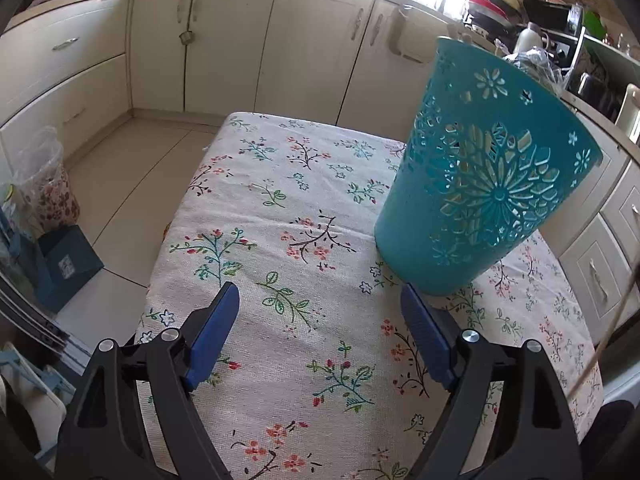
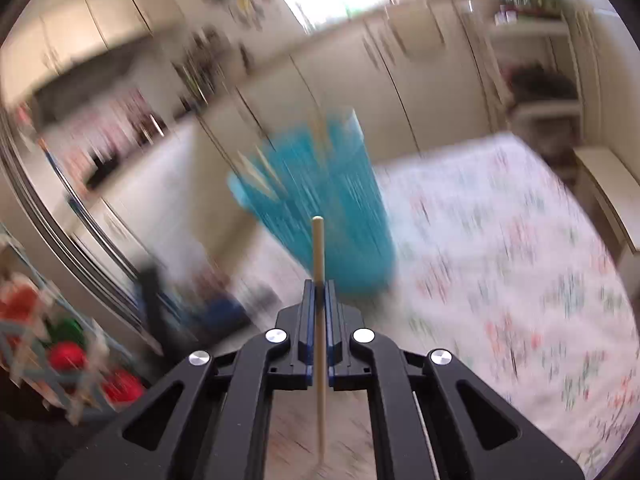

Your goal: Organize utensils

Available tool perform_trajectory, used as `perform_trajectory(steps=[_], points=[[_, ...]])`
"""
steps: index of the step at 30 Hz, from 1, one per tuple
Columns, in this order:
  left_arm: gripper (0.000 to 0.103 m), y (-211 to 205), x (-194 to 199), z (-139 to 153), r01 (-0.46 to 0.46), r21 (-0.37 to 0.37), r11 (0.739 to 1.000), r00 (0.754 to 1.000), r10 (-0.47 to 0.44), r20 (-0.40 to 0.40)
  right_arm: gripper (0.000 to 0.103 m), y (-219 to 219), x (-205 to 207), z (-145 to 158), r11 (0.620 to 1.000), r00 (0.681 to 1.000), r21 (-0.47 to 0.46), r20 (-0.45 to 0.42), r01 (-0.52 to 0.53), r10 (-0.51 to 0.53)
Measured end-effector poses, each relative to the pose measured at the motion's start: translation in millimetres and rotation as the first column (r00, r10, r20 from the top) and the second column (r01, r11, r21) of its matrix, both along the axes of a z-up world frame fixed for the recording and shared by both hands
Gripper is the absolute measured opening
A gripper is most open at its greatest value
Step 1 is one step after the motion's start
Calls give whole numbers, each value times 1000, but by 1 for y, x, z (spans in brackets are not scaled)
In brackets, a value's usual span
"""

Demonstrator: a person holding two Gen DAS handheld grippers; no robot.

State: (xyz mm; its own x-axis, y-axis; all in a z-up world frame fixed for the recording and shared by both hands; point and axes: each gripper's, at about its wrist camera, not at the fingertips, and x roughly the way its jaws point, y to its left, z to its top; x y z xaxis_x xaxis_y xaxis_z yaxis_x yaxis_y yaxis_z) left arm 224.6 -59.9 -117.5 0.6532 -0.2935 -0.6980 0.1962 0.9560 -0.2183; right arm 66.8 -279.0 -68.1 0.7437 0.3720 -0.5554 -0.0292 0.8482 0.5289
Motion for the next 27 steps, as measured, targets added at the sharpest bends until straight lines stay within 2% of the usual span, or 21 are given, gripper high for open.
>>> perform_trajectory(steps=[6,9,11,14,16,18,19,20,22,24,25,27], points=[[80,2,1,-2,-2,-15,1000,1000,2,-7,2,2,39,75,1000,979,14,205,11,-14],[80,4,1,-2,-4,-27,1000,1000,4,-10,2,8,57,93,1000,971,-15,240,3,1],[80,4,2,-3,-2,-32,999,1000,2,-14,2,10,56,95,999,973,-50,230,3,9],[80,3,3,-4,4,-36,999,1000,-4,-22,2,8,52,75,997,987,-70,159,20,-8],[80,1,4,-6,18,-27,999,999,-19,-34,3,7,42,44,998,998,-47,54,32,-30],[80,-4,2,-6,48,-8,999,998,-49,-43,3,0,31,10,998,996,-11,-57,65,-66],[80,-7,-2,-5,73,0,997,997,-73,-35,3,-2,27,-6,997,991,5,-107,78,-77],[81,-9,-6,-4,90,4,996,995,-90,-33,3,-7,19,-35,994,973,10,-207,107,-103],[81,-17,-15,-5,158,13,987,987,-157,-40,3,-16,11,-71,988,942,34,-310,148,-130],[81,-23,-27,-1,221,49,974,975,-220,-14,3,-20,5,-92,985,915,24,-374,172,-151],[81,-21,-32,7,221,47,974,974,-223,39,3,-21,4,-99,984,910,23,-385,175,-153],[81,-14,-28,18,205,19,979,974,-206,93,3,-21,4,-102,983,912,36,-382,177,-150]])
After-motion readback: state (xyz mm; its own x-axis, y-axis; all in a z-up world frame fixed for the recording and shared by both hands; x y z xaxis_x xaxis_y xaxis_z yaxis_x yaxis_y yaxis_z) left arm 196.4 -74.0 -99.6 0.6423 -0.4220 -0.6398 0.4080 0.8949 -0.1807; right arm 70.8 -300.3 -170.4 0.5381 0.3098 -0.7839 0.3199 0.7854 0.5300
